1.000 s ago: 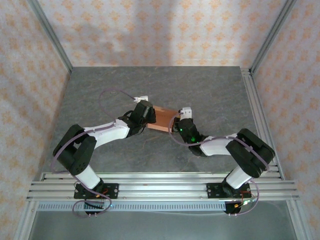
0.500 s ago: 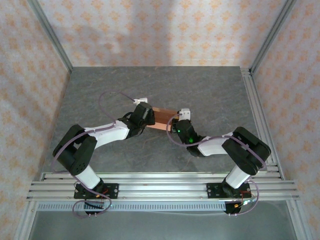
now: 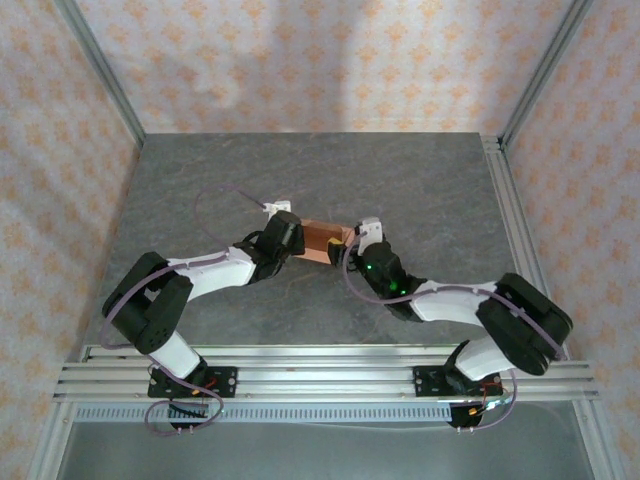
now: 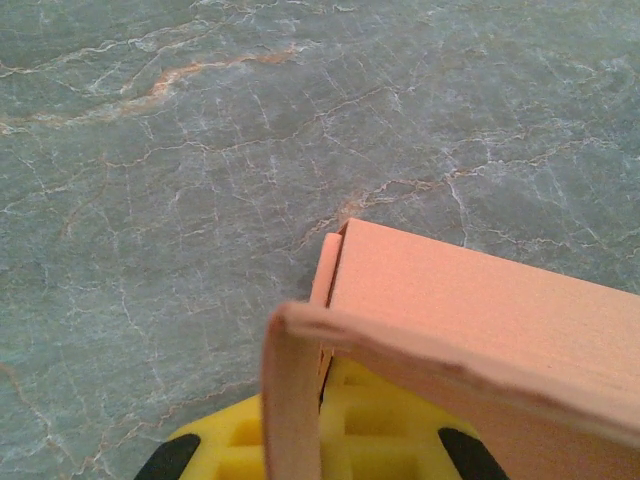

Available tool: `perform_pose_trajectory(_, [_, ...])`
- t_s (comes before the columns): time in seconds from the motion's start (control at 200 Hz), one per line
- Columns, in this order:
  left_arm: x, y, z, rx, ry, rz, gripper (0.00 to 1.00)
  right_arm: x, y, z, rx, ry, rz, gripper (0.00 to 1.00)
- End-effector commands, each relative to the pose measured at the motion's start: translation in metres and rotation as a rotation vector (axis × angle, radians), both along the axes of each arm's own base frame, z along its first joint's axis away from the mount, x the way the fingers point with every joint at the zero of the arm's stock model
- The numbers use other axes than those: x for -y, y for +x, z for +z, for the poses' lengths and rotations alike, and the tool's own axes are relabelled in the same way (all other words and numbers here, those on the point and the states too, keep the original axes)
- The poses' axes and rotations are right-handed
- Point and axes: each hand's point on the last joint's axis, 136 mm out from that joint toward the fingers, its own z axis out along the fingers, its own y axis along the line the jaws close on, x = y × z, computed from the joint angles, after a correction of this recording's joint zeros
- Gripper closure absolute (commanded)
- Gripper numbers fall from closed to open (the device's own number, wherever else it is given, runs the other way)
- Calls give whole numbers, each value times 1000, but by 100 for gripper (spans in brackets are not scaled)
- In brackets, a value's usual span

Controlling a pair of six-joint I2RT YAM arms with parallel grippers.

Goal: Fold the paper box

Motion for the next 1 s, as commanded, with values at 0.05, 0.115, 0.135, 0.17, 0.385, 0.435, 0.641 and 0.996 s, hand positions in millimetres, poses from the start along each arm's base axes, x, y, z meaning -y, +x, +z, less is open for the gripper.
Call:
perform_pose_trajectory(0.05, [-12,-20,-21,-74,95,-14,100,14,-9,24,32,-17,-18,12])
perform_pose_trajectory(0.115, [-11,-20,-19,-68,90,-18,100,18,-10,38,50,0,-29,12])
perform_pose_trajectory(0.135, [-11,-20,-18,-64,86,-19,100,19,-9,42,55,7,-35,12])
perform_pose_trajectory(0.17, [-10,-21,-17,-63,83,-23,100,19,-9,49,61,18,-40,12])
perform_pose_trajectory(0.385, [-3,-23,-3,-41,62,-51,95,17,22,59,-91,56,-128,12])
perform_pose_trajectory(0.435, [-3,-24,-2,-38,62,-56,93,13,30,62,-105,84,-123,12])
perform_pose_trajectory(0.641, [-3,-27,-5,-39,61,-58,87,8,57,41,-229,58,-163,13])
perform_pose_trajectory(0.996, [-6,-38,4,-15,110,-61,78,3,57,-19,-399,11,-161,12])
